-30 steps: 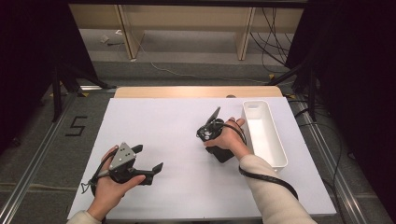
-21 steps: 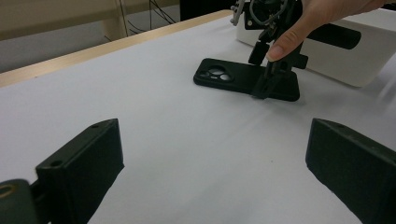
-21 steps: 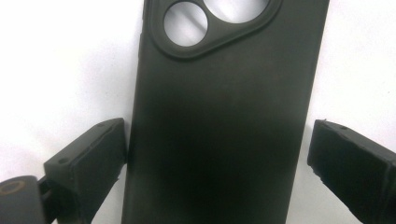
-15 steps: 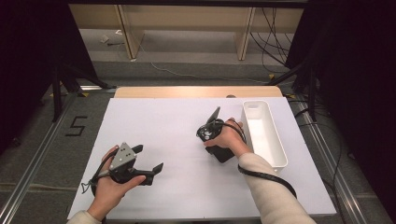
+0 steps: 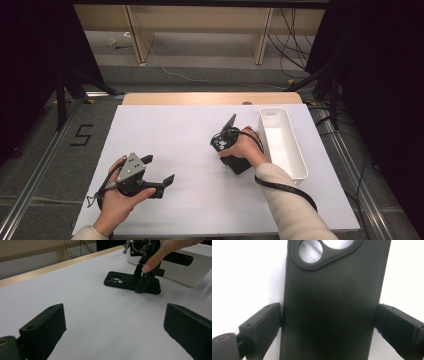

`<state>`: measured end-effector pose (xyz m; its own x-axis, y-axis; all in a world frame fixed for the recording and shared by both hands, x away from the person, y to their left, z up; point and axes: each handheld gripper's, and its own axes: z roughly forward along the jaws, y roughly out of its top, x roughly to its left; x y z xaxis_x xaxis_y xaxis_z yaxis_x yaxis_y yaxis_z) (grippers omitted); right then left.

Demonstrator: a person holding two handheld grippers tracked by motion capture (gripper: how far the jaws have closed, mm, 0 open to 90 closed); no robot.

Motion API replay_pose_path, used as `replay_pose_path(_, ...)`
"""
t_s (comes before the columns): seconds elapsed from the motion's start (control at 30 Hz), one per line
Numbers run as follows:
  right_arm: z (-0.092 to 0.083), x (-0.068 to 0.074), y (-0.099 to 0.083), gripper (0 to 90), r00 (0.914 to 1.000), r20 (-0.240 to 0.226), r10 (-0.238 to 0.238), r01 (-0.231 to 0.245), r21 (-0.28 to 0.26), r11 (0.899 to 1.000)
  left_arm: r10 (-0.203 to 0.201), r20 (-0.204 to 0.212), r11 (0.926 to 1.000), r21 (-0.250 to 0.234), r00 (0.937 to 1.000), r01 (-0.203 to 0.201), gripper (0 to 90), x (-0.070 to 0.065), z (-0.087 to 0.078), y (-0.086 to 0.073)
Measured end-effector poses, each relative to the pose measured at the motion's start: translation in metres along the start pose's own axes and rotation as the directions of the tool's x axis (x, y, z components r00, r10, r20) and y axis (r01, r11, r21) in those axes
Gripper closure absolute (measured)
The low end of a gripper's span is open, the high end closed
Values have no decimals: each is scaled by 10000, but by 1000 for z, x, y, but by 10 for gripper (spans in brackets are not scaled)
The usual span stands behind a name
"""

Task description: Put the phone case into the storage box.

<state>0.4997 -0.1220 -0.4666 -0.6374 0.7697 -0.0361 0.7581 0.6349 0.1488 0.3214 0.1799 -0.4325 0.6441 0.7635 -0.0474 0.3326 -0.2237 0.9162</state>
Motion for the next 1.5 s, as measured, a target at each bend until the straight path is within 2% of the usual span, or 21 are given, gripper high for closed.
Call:
replay_pose_path(0.43,0,-1,3,100,9999,-83,138,-136,261,9996,11,-2,10000,2,10000,-11,38,1,0,0)
replay_pose_path(1.5,-2,2,4,150,9996,4,279,-279,363,9990,-18,-12,10000,5,10000,18,38,1,-1,0)
